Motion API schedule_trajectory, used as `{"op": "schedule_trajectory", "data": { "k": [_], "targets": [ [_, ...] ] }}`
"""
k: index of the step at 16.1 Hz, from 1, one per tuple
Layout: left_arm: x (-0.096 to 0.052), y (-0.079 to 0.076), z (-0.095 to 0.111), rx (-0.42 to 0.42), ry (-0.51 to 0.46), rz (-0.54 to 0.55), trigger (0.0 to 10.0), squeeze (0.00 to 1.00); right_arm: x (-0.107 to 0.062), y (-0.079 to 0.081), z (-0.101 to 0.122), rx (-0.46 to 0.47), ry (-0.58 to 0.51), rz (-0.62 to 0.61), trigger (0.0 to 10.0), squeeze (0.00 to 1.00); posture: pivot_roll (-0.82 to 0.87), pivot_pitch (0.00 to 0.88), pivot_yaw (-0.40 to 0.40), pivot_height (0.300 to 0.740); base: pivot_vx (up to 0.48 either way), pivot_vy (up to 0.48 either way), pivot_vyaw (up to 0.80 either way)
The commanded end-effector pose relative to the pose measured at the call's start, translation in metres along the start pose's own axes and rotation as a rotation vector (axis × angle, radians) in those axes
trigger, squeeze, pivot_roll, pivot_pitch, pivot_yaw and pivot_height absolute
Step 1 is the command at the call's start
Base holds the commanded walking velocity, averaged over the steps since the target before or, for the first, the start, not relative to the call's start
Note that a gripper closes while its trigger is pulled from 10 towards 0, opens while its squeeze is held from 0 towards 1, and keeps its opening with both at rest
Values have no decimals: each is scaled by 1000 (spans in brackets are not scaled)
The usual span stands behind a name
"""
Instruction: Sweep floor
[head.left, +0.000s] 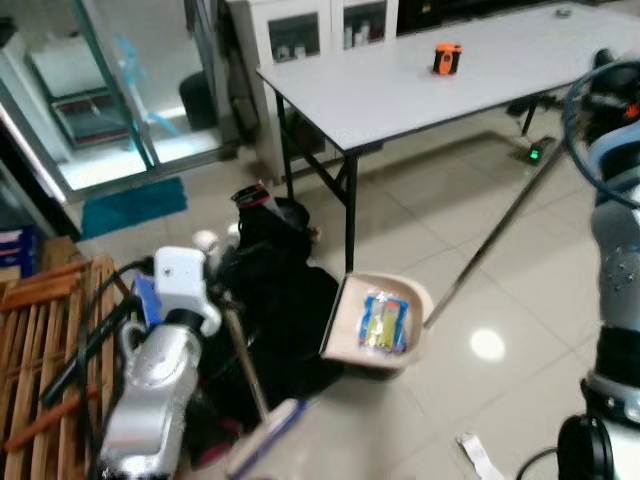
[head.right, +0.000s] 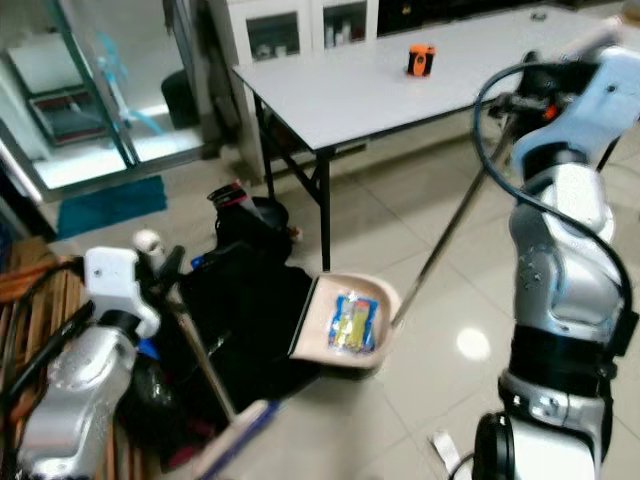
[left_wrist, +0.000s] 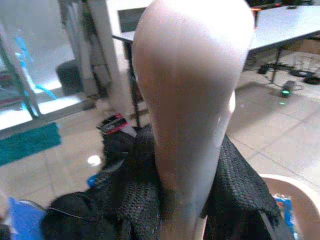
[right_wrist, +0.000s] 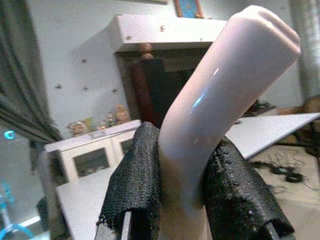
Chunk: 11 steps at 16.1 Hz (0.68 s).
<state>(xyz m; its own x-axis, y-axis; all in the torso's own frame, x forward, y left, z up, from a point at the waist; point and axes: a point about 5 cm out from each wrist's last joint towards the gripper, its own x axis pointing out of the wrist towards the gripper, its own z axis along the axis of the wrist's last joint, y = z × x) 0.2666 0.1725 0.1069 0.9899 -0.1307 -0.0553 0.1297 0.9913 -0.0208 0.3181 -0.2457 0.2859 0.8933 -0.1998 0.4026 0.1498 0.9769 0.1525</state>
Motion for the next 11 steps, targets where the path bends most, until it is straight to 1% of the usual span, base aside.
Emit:
{"op": "schedule_trajectory", "data": {
  "k": [1,6,11],
  "targets": [
    [0,6,10,16,-30,17,10000,0,2,10,10,19,-52,33,10000,0,35,0,60,740,0,0,0],
    [-2,6,10,12,-23,23,10000,0,3,11,8,14,-52,30,10000,0,38,0,58,740,0,0,0],
    [-3,8,11,39,-19,30,10000,0,8,12,9,9,-61,23,10000,0,43,0,55,740,0,0,0]
  ]
}}
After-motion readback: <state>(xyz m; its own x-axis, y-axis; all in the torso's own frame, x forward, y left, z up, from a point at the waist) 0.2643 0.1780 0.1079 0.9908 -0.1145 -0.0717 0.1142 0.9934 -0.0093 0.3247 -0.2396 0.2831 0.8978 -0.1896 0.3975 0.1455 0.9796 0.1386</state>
